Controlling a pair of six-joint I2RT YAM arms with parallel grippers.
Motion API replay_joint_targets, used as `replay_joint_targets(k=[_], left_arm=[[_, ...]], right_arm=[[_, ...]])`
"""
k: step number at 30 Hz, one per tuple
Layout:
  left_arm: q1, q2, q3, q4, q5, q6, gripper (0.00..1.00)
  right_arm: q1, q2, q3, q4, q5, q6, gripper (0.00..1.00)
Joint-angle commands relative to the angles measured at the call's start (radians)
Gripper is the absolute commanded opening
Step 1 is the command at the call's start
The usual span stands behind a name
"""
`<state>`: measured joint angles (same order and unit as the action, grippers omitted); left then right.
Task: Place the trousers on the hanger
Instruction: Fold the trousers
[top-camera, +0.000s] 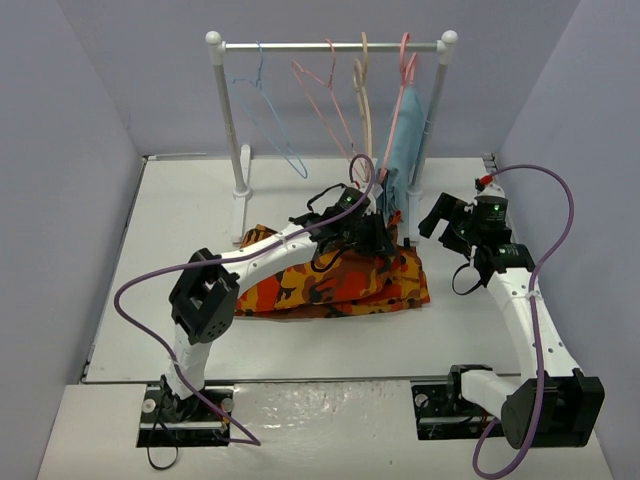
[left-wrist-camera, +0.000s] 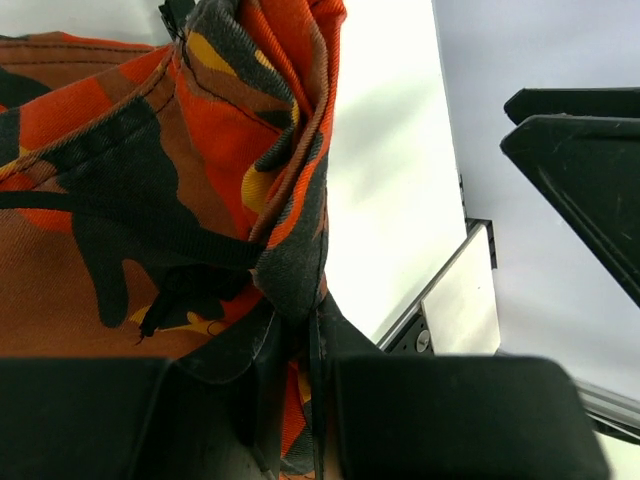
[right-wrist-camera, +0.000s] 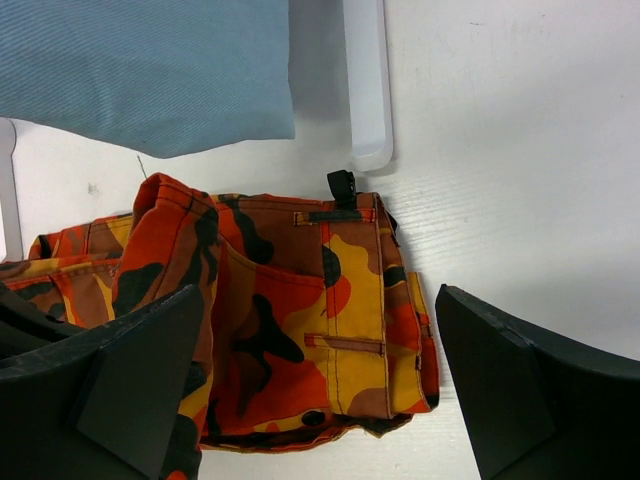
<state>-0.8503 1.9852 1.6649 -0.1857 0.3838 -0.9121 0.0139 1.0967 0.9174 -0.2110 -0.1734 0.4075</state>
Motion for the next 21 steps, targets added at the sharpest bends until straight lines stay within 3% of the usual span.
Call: replay_joint_targets(k=[1, 7, 11, 15, 17, 21], left_arm=[[-0.026, -0.021, 0.096, 0.081, -0.009, 0.017, 0.0], [-0.05, 0.061, 0.1, 0.114, -0.049, 0.076, 0.01], [-0.052, 0.103, 0.099, 0.135, -0.043, 0.118, 0.42], [-0.052, 0.084, 0.075, 0.11, -0.055, 0.159, 0.69], [-0.052, 0.036, 0.057, 0.078, -0.066, 0.181, 0.76], [-0.047, -0.103, -0.032, -0.005, -0.117, 0.261, 0.78]], right_arm=[[0.001, -0.032, 0.0, 0.027, -0.003, -0.019, 1.0], [0.001, -0.028, -0.009, 0.028, -0.008, -0.024, 1.0], [0.001, -0.028, -0.011, 0.026, -0.019, -0.028, 1.0], [0.001, -0.031, -0.011, 0.023, -0.027, -0.034, 1.0], [0.001, -0.025, -0.007, 0.022, -0.041, -0.036, 1.0], [0.004, 0.0, -0.002, 0.028, -0.085, -0.035, 0.95]])
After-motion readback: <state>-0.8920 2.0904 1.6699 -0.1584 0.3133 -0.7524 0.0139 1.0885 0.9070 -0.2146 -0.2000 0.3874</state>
